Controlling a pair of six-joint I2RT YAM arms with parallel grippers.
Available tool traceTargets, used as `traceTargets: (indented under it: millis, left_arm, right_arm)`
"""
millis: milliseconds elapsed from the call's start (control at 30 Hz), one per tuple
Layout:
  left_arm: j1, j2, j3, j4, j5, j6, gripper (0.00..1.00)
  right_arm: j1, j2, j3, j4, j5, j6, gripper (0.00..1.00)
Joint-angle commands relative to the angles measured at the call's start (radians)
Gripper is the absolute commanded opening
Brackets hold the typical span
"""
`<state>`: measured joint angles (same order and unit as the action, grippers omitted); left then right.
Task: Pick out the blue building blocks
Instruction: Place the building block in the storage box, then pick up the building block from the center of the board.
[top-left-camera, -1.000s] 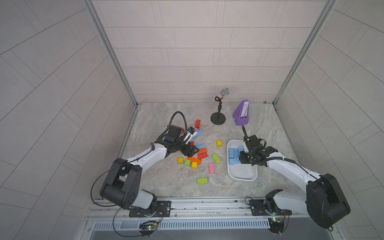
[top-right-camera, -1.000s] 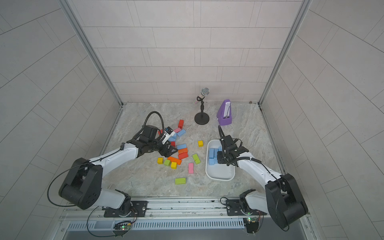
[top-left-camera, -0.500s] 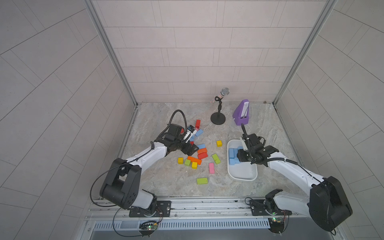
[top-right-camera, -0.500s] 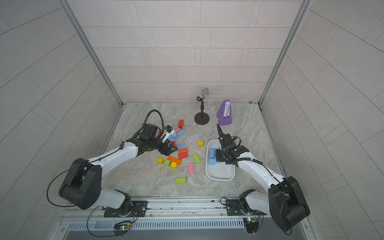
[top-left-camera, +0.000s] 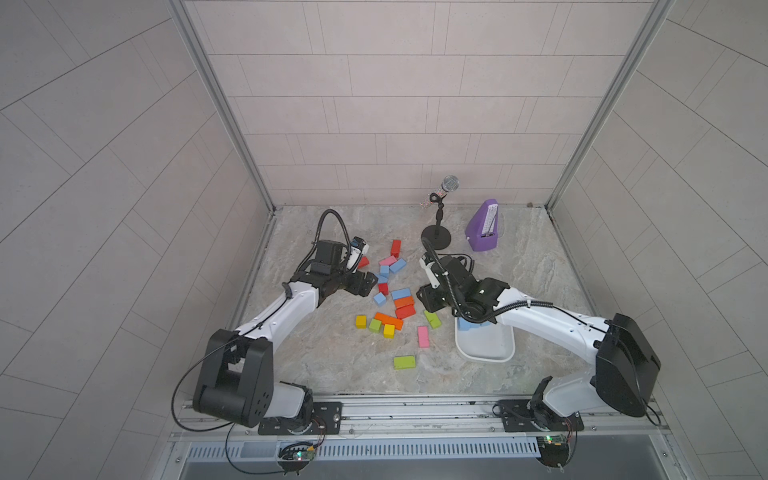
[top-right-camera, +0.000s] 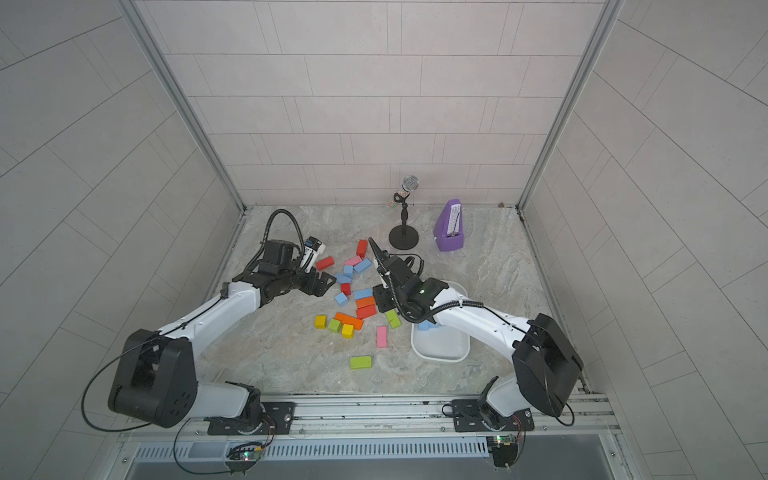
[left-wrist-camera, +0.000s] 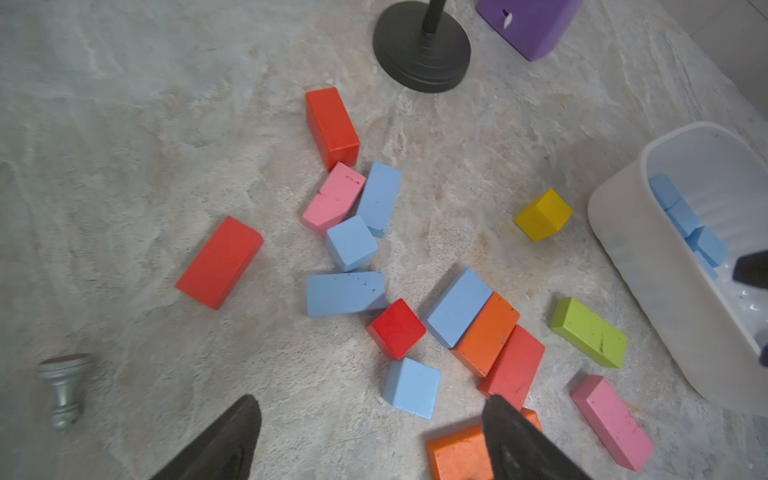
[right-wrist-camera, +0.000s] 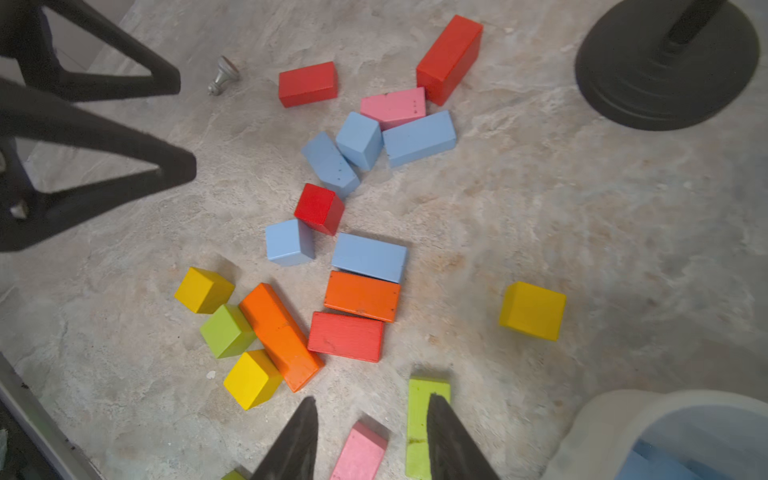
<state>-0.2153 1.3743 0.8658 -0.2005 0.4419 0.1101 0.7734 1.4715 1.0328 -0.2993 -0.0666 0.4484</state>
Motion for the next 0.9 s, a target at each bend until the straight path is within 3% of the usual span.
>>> traceTargets:
  millis: [0,233,533,867]
  left_arm:
    - [0.047,-0.057,0.002,-0.008,-0.002,-0.024,0.89]
    - [0.124,-0.106,-0.037,0.055,0.02,-0.04,0.89]
    - [0.145,-0.075,-0.029,0.039,0.011,0.005,0.89]
    - [0.148,-0.011,0.016,-0.061,0.012,0.166,0.86]
  right_arm:
    - [0.019,0.022,0.018,0.033,0.006,0.013,0.45]
    - [0.027,0.073,0.03,0.079,-0.038,0.02,0.45]
    - [0.027,0.116,0.068,0.113,-0.067,-0.038,0.45]
    - [0.025,0.011,-0.02,0.173,-0.044,-0.086,0.45]
